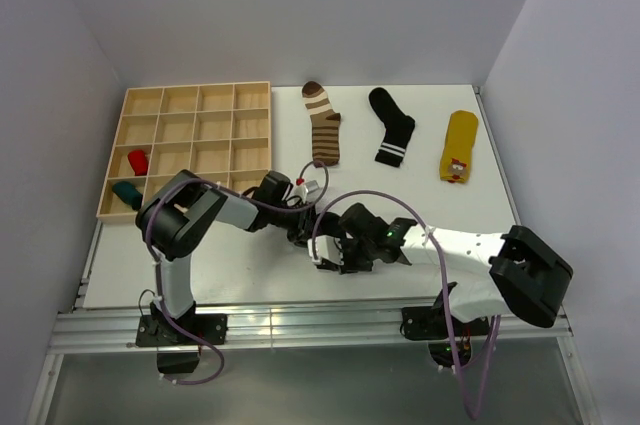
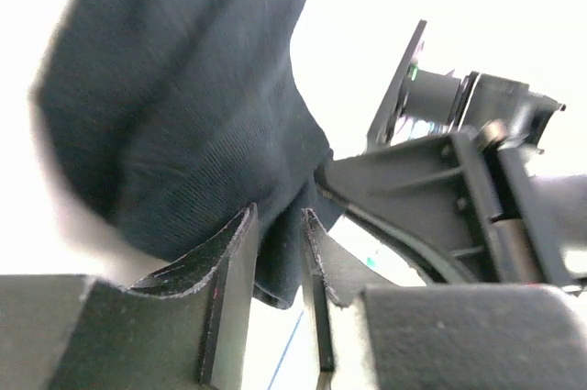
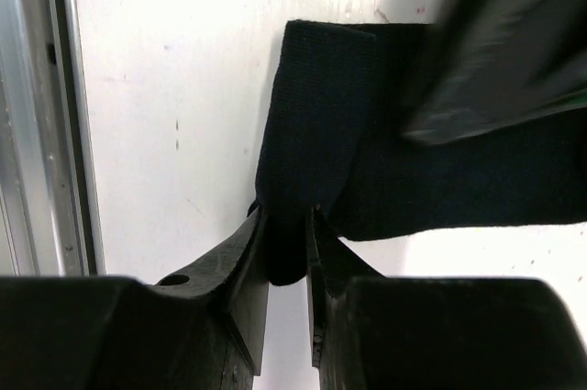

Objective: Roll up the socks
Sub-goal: Roll the sock at the center of the board.

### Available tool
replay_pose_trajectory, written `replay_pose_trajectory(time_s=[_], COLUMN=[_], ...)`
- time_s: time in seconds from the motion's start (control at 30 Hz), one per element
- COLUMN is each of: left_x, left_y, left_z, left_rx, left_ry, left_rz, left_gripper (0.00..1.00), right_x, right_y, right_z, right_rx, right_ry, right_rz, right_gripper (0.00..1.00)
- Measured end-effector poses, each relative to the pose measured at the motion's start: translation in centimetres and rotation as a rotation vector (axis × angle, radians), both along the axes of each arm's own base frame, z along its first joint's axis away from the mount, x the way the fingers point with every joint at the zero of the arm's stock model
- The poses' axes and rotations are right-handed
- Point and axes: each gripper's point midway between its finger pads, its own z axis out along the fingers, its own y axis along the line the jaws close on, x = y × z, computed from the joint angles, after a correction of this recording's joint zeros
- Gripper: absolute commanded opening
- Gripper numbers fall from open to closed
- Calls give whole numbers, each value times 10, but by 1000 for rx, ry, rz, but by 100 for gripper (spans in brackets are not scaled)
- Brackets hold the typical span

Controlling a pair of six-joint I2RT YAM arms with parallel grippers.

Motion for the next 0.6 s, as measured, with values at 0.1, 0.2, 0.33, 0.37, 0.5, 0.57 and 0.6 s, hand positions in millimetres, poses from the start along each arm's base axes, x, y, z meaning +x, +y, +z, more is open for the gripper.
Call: replay_pose_trajectory(time_s=[0.1,0.2,0.33,0.37,0.5,0.57,0.6], left_x=[20,34,45,49,59,63,64], left_y=[-2,-1,10,14,31,36,38], left_z=[4,6,13,17,38,50,56], left_rx=[-12,-15,-11,-13,-34,-45,-51], left_ry=[-41,-74,-125,-149,-242,-294,-322], left_rz=[56,103,186,220,321,361,374], left_gripper=[30,28,24,24,22,21,20], right_x=[0,0,2,4,13,18,20], right_y=[-4,-7,-14,-16,-23,-26,-27], right_z=[0,0,0,0,2,3,3], right_rx=[-2,-6,-38,-52,-103,-134,-149], right_ry=[2,19,85,113,220,292,318], right_rz=[-9,-15,-26,-30,-54,-66,-67], right_gripper=[15,15,15,15,15,15,15])
